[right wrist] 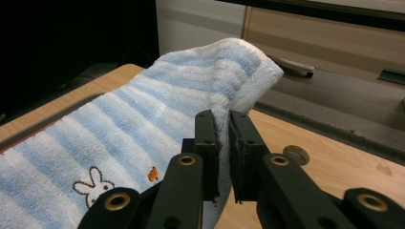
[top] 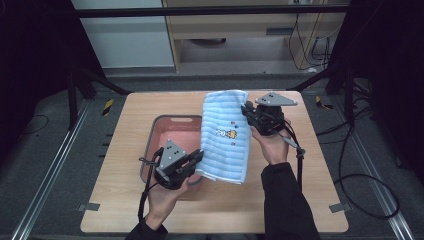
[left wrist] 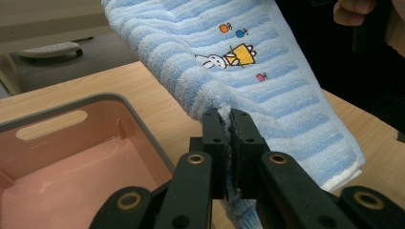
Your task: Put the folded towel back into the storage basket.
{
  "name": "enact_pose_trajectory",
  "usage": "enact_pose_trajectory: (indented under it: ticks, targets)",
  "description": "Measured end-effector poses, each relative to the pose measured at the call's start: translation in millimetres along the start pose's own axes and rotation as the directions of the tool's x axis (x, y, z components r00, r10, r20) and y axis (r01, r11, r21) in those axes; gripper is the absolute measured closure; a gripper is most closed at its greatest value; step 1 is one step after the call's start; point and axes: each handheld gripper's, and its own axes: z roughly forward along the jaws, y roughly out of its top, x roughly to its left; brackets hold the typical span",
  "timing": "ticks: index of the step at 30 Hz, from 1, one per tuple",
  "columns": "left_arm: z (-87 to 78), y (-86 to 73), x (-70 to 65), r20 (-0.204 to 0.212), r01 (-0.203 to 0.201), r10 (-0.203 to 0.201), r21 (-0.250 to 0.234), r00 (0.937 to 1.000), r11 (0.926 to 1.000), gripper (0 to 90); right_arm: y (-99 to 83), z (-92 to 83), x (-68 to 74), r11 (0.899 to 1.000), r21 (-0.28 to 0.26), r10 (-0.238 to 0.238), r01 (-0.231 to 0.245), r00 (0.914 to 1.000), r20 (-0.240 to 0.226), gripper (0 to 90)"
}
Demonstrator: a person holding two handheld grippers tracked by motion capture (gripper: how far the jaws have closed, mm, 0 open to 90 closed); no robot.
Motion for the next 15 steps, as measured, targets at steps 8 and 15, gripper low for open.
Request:
enact_pose_trajectory:
  ticks: [8, 15]
  targets:
    - [-13.8, -0.3, 13.1, -0.034, -0.002, 0.001, -0.004, 0.9994, 1.0, 85.8, 8.2, 15.8, 14.0, 1.0, -0.001, -0.011, 0.011, 0.9997, -0.022, 83.2]
    - [-25.4, -5.7, 28.6, -0.062, 0.018, -0.018, -0.015, 0.9979, 0.9997, 85.7, 15.3, 31.3, 31.5, 1.0, -0.004, -0.023, 0.023, 0.9986, -0.047, 83.2]
